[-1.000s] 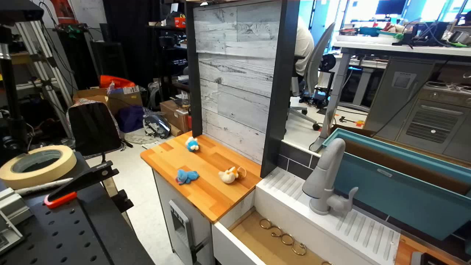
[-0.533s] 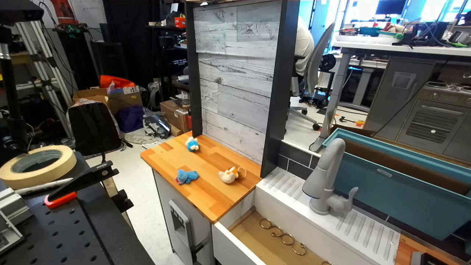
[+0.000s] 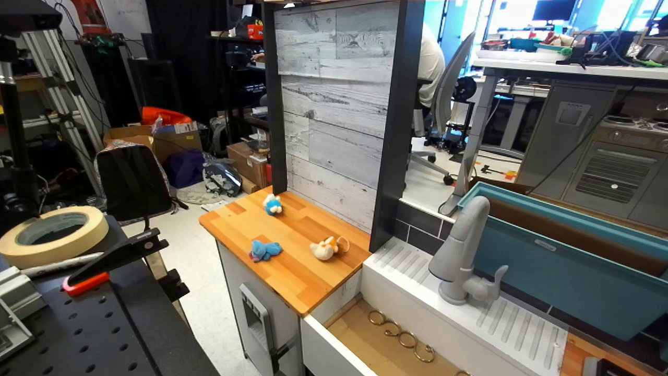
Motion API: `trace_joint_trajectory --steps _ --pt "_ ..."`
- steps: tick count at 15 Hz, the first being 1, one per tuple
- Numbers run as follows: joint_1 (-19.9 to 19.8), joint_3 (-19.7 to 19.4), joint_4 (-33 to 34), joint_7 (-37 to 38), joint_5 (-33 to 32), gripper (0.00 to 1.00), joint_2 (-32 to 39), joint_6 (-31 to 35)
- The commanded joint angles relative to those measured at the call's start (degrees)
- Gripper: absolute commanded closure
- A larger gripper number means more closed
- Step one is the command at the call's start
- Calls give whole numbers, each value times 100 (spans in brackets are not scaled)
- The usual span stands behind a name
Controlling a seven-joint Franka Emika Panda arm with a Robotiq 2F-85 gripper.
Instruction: Move the nozzle to the left
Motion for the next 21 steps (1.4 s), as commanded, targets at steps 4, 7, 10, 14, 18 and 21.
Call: trace_joint_trajectory --steps 4,7,10,14,18,21 --pt "15 27 463 50 -24 0 902 431" --pt "-20 13 458 125 84 0 1284 1251" --pt "-40 13 398 234 113 0 1650 2190" --pt "-48 19 334 313 110 0 2169 3370" --pt "-19 2 223 527 73 0 2761 4881" --pt "32 -54 109 592 22 0 3208 6022"
